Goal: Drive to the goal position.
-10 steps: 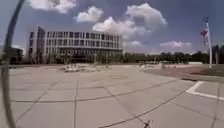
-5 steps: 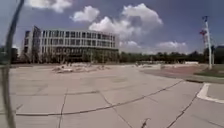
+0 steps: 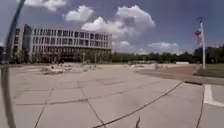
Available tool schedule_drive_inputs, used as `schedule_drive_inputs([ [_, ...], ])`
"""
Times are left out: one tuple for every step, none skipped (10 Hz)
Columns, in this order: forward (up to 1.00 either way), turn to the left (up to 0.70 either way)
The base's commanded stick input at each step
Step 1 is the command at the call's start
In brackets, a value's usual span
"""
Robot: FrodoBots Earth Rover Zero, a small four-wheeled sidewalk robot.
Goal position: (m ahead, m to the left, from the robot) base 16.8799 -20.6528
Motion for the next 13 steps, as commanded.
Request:
schedule_drive_inputs([
  [0.85, 0.00],
  [0.85, 0.00],
  [0.85, 0.00],
  [0.85, 0.00],
  [0.85, 0.00],
  [0.85, 0.00],
  [0.85, 0.00],
  [0.85, 0.00],
  [0.85, 0.00],
  [0.85, 0.00],
  [0.85, 0.00],
  [0.85, 0.00],
  [0.85, 0.00],
])
